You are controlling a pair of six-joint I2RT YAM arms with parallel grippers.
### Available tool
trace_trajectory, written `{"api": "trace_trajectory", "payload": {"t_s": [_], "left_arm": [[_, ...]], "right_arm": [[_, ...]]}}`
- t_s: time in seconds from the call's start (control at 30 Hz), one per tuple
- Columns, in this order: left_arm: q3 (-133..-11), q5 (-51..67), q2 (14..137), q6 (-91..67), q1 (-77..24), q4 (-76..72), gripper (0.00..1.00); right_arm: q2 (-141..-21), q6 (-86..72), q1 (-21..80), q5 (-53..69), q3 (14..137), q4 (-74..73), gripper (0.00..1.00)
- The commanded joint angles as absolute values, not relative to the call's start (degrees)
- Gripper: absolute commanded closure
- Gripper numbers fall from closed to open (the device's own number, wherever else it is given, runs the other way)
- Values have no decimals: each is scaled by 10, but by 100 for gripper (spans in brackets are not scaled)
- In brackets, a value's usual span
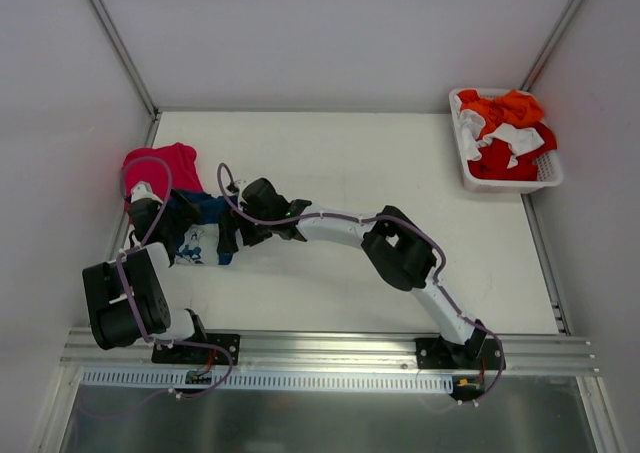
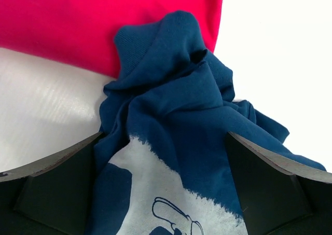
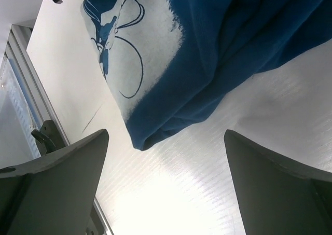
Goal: Fold and stack the t-shirts
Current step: Put the neatly folded tshirt into the corner of the board with both arms
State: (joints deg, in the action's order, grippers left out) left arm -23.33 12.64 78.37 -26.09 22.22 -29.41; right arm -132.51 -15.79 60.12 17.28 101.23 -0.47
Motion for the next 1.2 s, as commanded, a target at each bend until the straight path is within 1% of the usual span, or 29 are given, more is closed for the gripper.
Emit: {"api": "trace_trajectory", "payload": {"t_s": [0.0, 0.23, 0.3, 0.53, 0.67, 0.73, 0.9, 1.17], "left_arm": [[-252, 163, 789, -247, 227, -308, 1], [-261, 192, 804, -245, 228, -312, 1], [-265, 196, 809, -243, 227, -312, 1], [-271, 205, 820, -241, 227, -310, 1], [-270, 207, 817, -240, 228, -311, 1], [-270, 209, 815, -240, 227, -310, 1], [-269, 207, 812, -240, 227, -311, 1], [-266, 209, 807, -238, 227, -311, 1]], "right_arm": [[-1302, -141, 605, 162, 1045, -30, 1], [-1382, -173, 606, 198, 1137, -32, 1], [-1390, -178, 607, 203, 1145, -33, 1], [-1372, -168, 607, 172, 1121, -68, 1], [-1335, -154, 607, 146, 1062, -69, 1], [-1324, -144, 608, 141, 1056, -70, 1], [-1339, -141, 607, 141, 1087, -81, 1], [-1411, -163, 606, 167, 1156, -73, 1]]}}
